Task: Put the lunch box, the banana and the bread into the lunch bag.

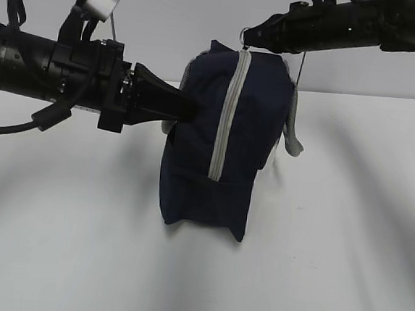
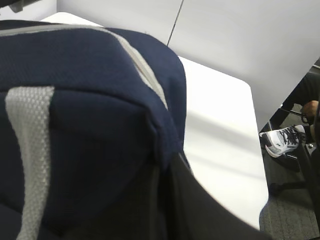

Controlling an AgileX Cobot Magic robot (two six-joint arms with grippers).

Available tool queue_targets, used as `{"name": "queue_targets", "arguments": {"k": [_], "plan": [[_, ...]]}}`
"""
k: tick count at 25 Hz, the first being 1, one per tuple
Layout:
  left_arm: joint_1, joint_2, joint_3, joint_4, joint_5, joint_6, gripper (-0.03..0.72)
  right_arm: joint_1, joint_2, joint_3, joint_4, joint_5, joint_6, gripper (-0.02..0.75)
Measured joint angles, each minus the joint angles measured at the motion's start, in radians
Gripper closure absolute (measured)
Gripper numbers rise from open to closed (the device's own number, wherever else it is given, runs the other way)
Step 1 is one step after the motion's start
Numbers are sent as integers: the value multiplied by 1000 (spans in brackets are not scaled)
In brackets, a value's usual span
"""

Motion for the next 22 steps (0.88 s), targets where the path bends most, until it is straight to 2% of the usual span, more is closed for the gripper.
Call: {"name": "queue_targets", "arguments": {"k": [6,22], "plan": [[0,0,0,30,1,0,686,-37,55,-71,-4,-67,44,754],[0,-2,-2,181,-11,3,686,-39,151,-178,-2,-132,67,754]]}}
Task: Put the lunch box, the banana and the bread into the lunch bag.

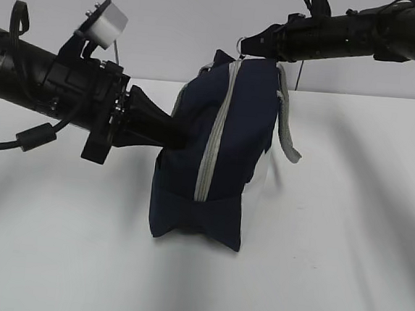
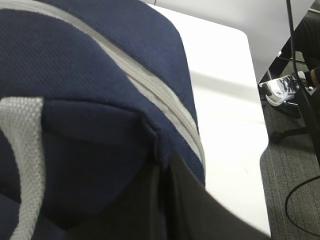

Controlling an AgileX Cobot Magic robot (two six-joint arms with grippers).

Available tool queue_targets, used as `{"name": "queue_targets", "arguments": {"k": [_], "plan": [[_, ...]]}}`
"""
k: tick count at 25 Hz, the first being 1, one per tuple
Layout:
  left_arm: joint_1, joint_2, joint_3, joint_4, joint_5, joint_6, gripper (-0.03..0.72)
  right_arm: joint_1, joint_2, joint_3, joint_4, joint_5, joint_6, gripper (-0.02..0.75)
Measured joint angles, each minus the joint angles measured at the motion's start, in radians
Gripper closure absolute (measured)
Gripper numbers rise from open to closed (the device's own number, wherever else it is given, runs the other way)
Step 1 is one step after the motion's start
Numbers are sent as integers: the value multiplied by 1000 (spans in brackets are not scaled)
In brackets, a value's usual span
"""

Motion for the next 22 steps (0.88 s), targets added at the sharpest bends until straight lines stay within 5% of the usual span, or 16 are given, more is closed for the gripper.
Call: {"name": "queue_targets", "arguments": {"k": [10,18,22], "plan": [[0,-1,0,-44,-36,-82,661,-4,2,-48,-19,-60,52,754],[-1,-71,1,-95,-203,-292,330,-4,3,-88,-23,-161,128,754],[-2,-142,1,-109,-295,-352,291,-4,-16,-88,-23,-171,132,754]]}}
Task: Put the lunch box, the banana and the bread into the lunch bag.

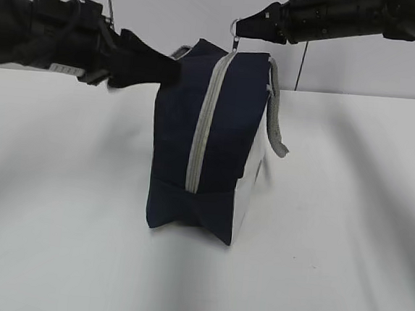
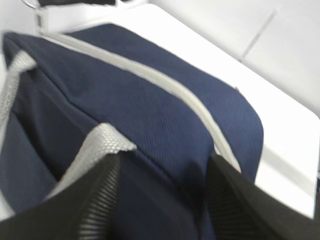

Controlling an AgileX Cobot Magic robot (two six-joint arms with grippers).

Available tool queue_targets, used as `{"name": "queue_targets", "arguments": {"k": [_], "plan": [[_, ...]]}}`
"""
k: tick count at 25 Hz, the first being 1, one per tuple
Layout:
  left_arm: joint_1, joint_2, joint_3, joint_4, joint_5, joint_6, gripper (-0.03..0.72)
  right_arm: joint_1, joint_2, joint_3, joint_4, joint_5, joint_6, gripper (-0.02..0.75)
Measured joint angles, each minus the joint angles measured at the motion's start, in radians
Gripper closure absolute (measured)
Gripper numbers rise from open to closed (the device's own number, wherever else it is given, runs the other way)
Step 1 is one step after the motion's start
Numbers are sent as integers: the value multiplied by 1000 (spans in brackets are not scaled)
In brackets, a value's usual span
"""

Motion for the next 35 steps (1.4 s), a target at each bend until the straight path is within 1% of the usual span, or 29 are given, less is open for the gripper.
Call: {"name": "queue_targets", "arguments": {"k": [5,12,17,24,26,28,31,33,35], "plan": [[0,-42,-15,-67,-145,-30,284,-2,-4,-2,0,-7,16,754],[0,-25,-140,-88,-251,-69,284,-2,-4,-2,0,-9,20,754],[0,45,-222,-92,-252,-125,284,-2,-4,-2,0,-15,30,754],[0,138,-323,-87,-240,-241,284,-2,-4,-2,0,-28,39,754],[0,158,-352,-53,-224,-299,284,-2,-4,-2,0,-34,39,754],[0,181,-388,16,-184,-371,284,-2,-4,-2,0,-38,39,754],[0,219,-458,171,-88,-512,284,-2,-4,-2,0,-44,40,754],[0,241,-509,301,-49,-630,284,-2,-4,-2,0,-46,43,754],[0,261,-556,406,-30,-726,284,-2,-4,-2,0,-48,43,754]]}}
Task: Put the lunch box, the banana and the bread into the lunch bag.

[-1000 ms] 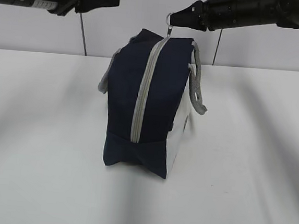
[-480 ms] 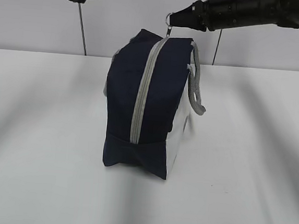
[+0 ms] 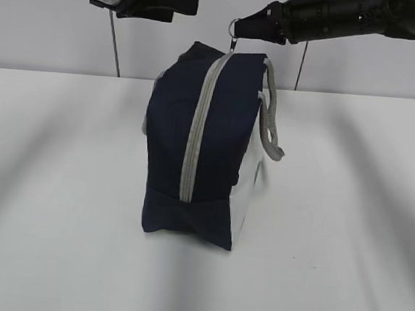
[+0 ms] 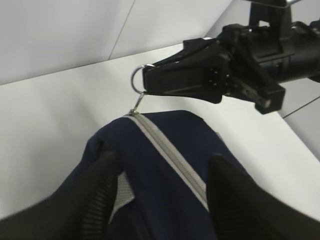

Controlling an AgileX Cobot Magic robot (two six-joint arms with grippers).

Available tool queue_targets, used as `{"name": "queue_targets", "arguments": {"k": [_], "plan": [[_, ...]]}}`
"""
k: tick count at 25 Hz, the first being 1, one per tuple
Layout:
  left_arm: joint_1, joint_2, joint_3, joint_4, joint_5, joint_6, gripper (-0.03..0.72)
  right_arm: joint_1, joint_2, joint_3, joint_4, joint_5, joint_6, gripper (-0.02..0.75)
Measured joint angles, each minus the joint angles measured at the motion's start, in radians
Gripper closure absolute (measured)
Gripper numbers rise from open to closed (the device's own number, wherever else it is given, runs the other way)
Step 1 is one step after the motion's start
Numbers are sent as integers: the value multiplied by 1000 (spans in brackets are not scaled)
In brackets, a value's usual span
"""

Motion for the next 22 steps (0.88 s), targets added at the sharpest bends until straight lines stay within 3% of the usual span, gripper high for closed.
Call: {"name": "queue_targets", "arguments": {"k": [4,8,17,22], "plan": [[0,42,-106,162,33,-168,284,0,0,0,0,-4,0,754],[0,108,-202,246,93,-281,284,0,-1,0,0,-4,0,754],[-2,267,-416,325,207,-442,284,0,-1,0,0,-6,2,754],[-15,322,-476,346,227,-472,284,0,-1,0,0,-6,2,754]]}}
